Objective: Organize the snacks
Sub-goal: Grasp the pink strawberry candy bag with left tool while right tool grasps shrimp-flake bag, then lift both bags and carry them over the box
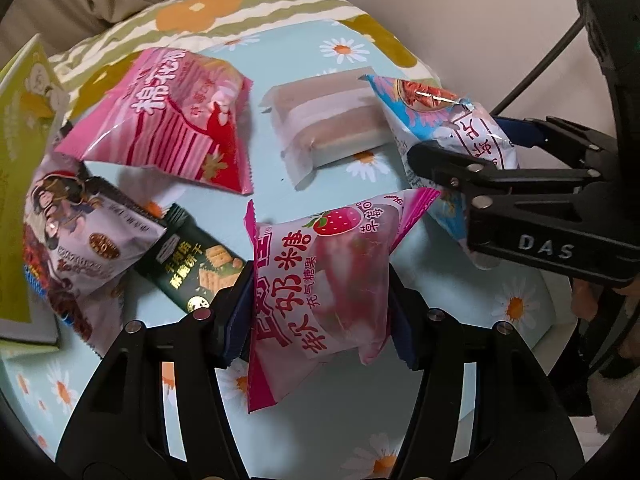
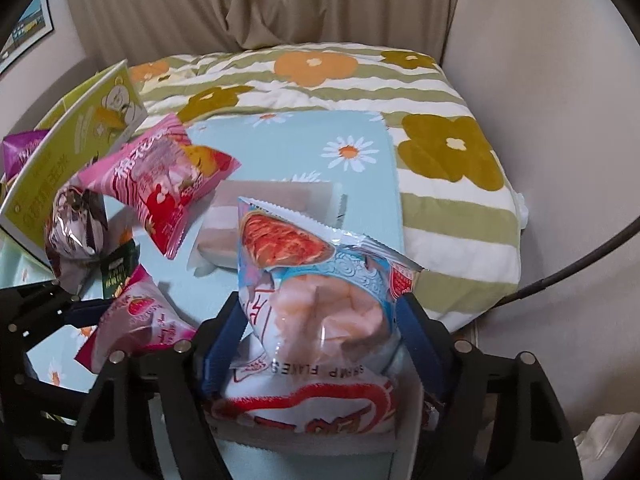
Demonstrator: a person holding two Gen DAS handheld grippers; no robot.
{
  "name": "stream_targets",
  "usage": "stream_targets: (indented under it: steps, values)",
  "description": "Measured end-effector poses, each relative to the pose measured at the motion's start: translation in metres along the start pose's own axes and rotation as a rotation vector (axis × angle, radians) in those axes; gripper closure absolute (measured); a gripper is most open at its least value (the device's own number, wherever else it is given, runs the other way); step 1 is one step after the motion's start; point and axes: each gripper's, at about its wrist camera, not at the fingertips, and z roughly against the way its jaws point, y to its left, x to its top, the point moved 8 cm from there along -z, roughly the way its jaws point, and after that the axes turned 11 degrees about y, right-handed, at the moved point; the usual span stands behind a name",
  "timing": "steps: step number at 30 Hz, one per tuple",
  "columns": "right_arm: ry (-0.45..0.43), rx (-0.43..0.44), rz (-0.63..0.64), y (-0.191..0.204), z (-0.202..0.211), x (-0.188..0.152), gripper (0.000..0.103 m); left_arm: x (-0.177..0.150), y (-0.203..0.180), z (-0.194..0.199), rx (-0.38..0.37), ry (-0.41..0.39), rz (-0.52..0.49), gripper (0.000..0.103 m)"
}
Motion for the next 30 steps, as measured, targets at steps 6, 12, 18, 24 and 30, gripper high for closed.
stream_targets:
  steps: [6,12,18,24,30]
  values:
    - [0.004,0.004,0.004,0.004,-0.006,-0.001,0.042,-0.002,0.002,0.004,-0.001,-0.009,0.021,0.048]
    - [-0.015,0.006,0.005,0.005,0.007,-0.002,0.054,-0.005,0.002,0.019,-0.002,-0.03,0.039,0.048]
    - [-0.073,0.048,-0.013,0.009,0.04,0.002,0.056,-0.013,0.003,0.052,-0.008,-0.072,0.082,0.048]
    - [-0.139,0.096,0.027,0.03,0.087,0.009,0.056,-0.026,0.016,0.109,0.01,-0.155,0.155,0.048]
    - [-0.202,0.172,0.091,0.066,0.137,0.021,0.056,-0.047,0.043,0.174,0.057,-0.251,0.258,0.048]
